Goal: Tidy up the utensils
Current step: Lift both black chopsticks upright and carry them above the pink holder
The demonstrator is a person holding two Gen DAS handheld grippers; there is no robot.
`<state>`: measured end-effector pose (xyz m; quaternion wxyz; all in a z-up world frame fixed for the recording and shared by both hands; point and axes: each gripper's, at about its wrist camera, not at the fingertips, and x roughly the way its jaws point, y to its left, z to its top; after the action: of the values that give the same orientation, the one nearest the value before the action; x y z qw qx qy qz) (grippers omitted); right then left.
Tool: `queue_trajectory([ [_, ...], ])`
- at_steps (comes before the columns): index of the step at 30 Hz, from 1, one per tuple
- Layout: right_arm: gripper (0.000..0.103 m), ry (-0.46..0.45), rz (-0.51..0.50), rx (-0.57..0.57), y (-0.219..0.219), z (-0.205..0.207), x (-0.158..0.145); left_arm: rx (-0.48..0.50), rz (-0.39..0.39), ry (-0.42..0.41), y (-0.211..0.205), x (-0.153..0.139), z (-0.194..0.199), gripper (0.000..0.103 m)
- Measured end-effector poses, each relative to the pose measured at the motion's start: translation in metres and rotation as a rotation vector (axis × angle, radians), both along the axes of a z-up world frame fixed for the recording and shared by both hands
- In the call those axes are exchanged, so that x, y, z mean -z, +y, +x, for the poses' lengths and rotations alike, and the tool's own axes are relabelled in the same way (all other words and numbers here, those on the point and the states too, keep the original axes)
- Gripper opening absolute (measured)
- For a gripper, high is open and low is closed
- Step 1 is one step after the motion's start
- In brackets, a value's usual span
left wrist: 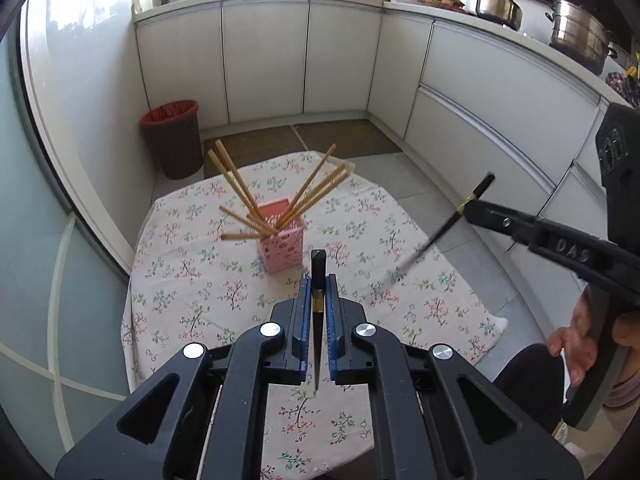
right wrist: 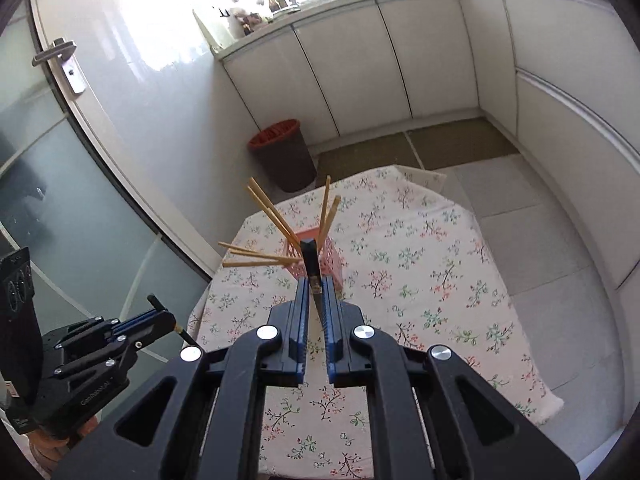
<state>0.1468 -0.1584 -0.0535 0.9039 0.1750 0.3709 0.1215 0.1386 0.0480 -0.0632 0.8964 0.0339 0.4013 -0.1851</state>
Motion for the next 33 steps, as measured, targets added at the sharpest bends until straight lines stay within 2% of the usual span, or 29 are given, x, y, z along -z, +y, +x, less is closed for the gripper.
queue_trajectory([
  [3,0.005,-0.040,-0.005,-0.006,-0.009,-0.005,-0.025,-0.002,-0.014,-0.017,-0.001,-0.014,0.000,0.006],
  [8,0.005,-0.077,0.009,-0.013,-0.015,-0.006,-0.049,-0.004,-0.034,-0.031,-0.003,-0.028,0.003,0.006],
  [11,0.005,-0.066,-0.002,-0.012,-0.016,-0.002,-0.048,-0.004,-0.056,-0.031,-0.003,-0.032,0.006,0.006],
  [13,0.005,-0.019,-0.026,-0.014,-0.016,0.003,-0.037,0.000,-0.063,-0.034,-0.002,-0.034,0.005,0.006],
  [15,0.011,0.054,-0.060,-0.008,-0.018,0.012,-0.010,-0.001,-0.070,-0.039,-0.001,-0.034,0.002,0.006],
  [16,0.024,0.088,-0.106,-0.030,-0.014,0.017,0.006,0.001,-0.077,-0.039,0.000,-0.033,0.001,0.006],
  [17,0.040,0.160,-0.175,-0.087,-0.007,0.025,0.032,0.002,-0.084,-0.037,0.002,-0.032,0.000,0.006],
  [18,0.063,0.234,-0.218,-0.132,-0.001,0.033,0.061,0.003,-0.086,-0.035,0.002,-0.031,-0.001,0.006],
  [22,0.063,0.465,-0.347,-0.230,0.015,0.056,0.172,0.009,-0.090,-0.014,0.006,-0.021,0.000,0.006],
  [25,0.062,0.567,-0.381,-0.246,0.017,0.068,0.227,0.003,-0.088,-0.005,0.012,-0.016,0.001,0.006],
  [28,0.061,0.603,-0.357,-0.255,0.020,0.080,0.253,-0.009,-0.096,0.000,0.018,-0.012,0.004,0.006],
  [30,0.056,0.635,-0.362,-0.266,0.024,0.087,0.265,-0.014,-0.102,0.008,0.020,-0.009,0.007,0.006],
  [31,0.053,0.614,-0.378,-0.259,0.026,0.088,0.264,-0.013,-0.102,0.012,0.020,-0.007,0.008,0.006],
  [32,0.048,0.605,-0.406,-0.258,0.030,0.090,0.263,-0.012,-0.102,0.016,0.020,-0.005,0.009,0.006],
  [33,0.028,0.598,-0.415,-0.260,0.031,0.091,0.262,-0.012,-0.103,0.019,0.019,-0.004,0.009,0.006],
])
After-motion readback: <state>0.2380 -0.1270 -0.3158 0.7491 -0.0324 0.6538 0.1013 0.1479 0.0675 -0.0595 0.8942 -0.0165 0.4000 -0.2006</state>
